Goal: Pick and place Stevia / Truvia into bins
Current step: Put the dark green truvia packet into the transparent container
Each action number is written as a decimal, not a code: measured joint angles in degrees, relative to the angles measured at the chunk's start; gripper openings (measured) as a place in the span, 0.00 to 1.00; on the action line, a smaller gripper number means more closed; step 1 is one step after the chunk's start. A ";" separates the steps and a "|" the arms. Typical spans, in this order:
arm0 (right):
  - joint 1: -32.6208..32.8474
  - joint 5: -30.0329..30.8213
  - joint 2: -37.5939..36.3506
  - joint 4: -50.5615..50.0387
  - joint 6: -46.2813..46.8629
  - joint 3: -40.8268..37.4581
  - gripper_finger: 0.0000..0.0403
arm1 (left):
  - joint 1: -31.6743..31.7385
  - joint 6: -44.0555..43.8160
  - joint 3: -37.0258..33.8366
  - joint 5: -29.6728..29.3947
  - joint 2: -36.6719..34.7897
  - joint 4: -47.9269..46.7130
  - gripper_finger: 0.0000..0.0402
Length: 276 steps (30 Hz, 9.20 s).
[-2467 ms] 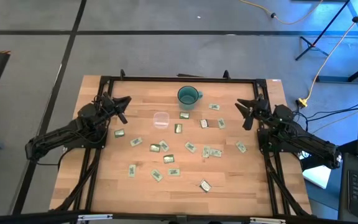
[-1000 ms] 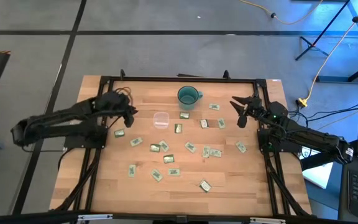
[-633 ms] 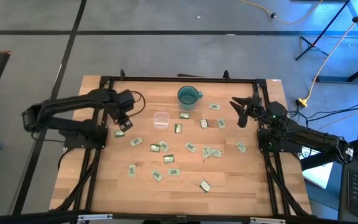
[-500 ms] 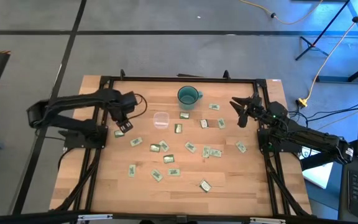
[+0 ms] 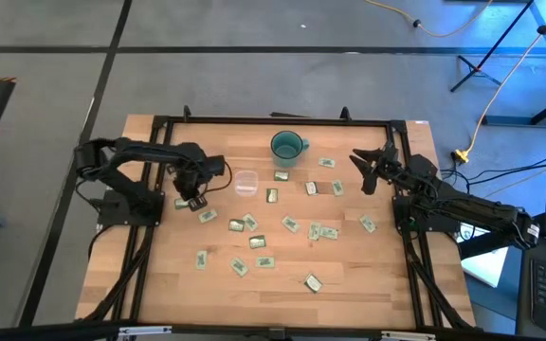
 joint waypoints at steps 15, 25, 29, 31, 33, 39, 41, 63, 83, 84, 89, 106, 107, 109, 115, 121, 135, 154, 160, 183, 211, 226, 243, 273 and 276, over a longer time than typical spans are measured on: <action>0.01 -0.07 0.02 1.07 -4.83 0.07 0.32 | -5.96 -8.60 0.23 -1.47 12.27 2.68 0.15; 0.01 -0.07 0.02 -2.18 -4.48 0.07 0.32 | -7.46 -8.64 0.15 -2.11 12.81 3.22 0.03; 0.03 -0.08 0.00 -2.27 -4.22 0.07 0.32 | -7.49 -8.65 0.13 -2.78 12.85 3.20 0.01; 0.03 -0.07 0.00 -2.52 -3.19 0.07 0.32 | -7.49 -7.74 0.13 -2.87 12.86 3.19 0.01; 0.03 -0.07 0.00 -2.55 -3.10 0.07 0.32 | -7.49 -7.31 0.11 -2.93 12.87 3.18 0.01; 0.03 -0.07 0.00 -2.68 -3.15 0.07 0.32 | -7.51 -6.74 0.36 -3.31 12.87 2.97 0.01; 0.03 -0.07 0.00 -2.68 -3.17 0.07 0.32 | -7.51 -6.67 1.30 -4.10 13.04 2.20 0.01; 0.01 -0.07 0.02 -3.69 -3.33 0.02 0.32 | -7.51 -2.43 7.91 -7.96 12.98 0.16 0.01; 0.01 -0.04 0.02 -5.20 -3.34 -0.02 0.32 | -7.51 -4.76 7.52 -9.71 12.96 1.15 0.21; 0.01 -0.04 0.00 -5.22 -3.32 -0.02 0.32 | -7.51 -5.33 7.52 -10.11 12.96 0.50 0.22; 0.01 -0.04 0.00 -5.42 -3.34 -0.02 0.32 | -7.48 -5.42 7.50 -10.10 12.96 1.87 0.24; 0.01 -0.02 0.02 -7.08 -3.08 -0.02 0.32 | -6.15 -6.70 1.85 -6.89 12.54 5.23 0.15; 0.00 -0.01 0.02 -7.10 -3.08 -0.02 0.32 | -6.15 -6.70 1.84 -6.86 12.54 5.32 0.14; 0.01 -0.01 0.02 -7.09 -3.09 -0.02 0.32 | -6.15 -6.70 1.81 -6.85 12.59 5.48 0.12; -0.01 0.00 0.02 -7.08 -3.10 -0.02 0.32 | -6.17 -6.70 1.79 -6.84 12.64 5.78 0.04; 0.01 -0.02 0.02 -7.06 -3.10 -0.02 0.32 | -6.20 -5.39 1.79 -6.87 12.67 5.83 0.01; 0.00 -0.03 0.01 -7.03 -3.10 -0.02 0.32 | -10.47 1.02 3.81 -6.68 13.07 6.13 0.01; 0.00 -0.04 0.02 -7.01 -2.93 -0.02 0.32 | -13.94 -0.54 5.11 -4.72 12.85 9.10 0.01; -0.01 -0.02 0.00 -7.01 -2.93 -0.02 0.32 | -15.35 -0.64 5.55 -4.71 12.85 9.69 0.01; 0.01 -0.04 0.02 -7.01 -2.99 -0.02 0.32 | -18.40 0.07 5.62 -4.74 12.70 12.03 0.01; 0.02 0.02 -0.02 -7.01 -2.99 0.01 0.32 | -20.69 3.43 8.80 -2.67 13.03 39.75 0.01; 0.01 0.94 0.02 -8.46 -3.15 0.09 0.32 | -20.95 5.59 8.59 -2.35 13.07 42.87 0.01; 0.01 0.98 0.01 -8.70 -3.15 0.07 0.32 | -20.97 9.92 11.38 -2.91 10.20 38.61 0.01; 0.01 1.01 0.00 -8.96 -3.14 0.02 0.32 | -15.87 11.29 11.58 -11.76 -2.59 37.55 0.13; 0.01 1.01 0.00 -8.96 -3.12 0.02 0.32 | -15.20 12.82 11.56 -11.11 -1.82 37.54 0.15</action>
